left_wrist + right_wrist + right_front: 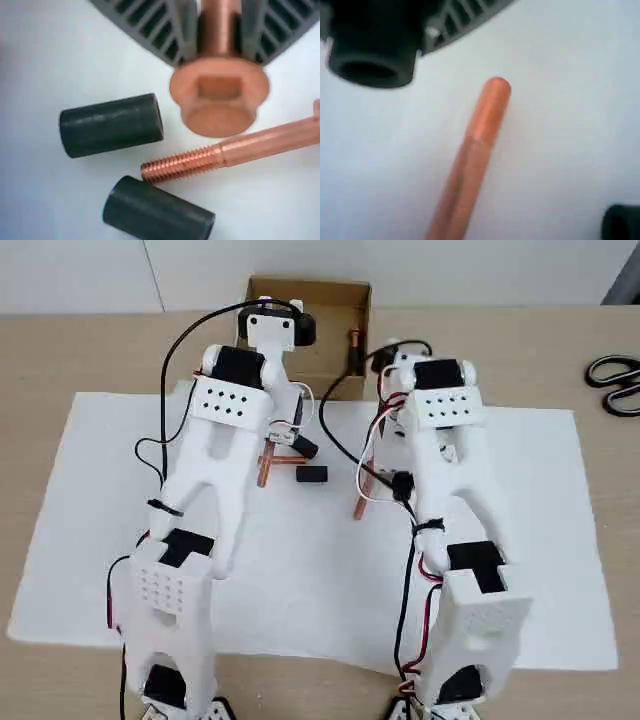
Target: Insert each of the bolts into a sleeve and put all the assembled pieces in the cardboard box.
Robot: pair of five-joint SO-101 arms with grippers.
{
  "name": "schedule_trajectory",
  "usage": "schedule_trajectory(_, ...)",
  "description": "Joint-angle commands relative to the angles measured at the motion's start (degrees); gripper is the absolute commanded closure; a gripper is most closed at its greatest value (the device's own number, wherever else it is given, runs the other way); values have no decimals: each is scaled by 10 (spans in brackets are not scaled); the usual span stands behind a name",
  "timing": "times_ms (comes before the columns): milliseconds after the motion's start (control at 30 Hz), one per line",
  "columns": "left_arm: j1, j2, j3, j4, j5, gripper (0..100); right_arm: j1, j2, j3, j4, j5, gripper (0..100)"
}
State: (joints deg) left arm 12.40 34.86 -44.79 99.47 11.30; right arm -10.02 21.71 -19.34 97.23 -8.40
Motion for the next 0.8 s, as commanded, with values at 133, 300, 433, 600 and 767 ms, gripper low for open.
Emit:
schedule_trajectory(133,-4,-14,-29,10,-1,995,27,-36,65,-64,22,995)
schedule_trajectory(300,-4,-14,-29,10,-1,995,12,-36,91,-99,22,995)
schedule_trajectory(433,-4,-14,-29,10,-1,995,-4,-36,127,-132,21,995)
schedule_trajectory(600,-4,-14,-29,10,-1,995,-11,-15,166,-163,18,994)
schedule_trajectory(767,-4,-14,-28,10,-1,995,-10,39,166,-157,22,928)
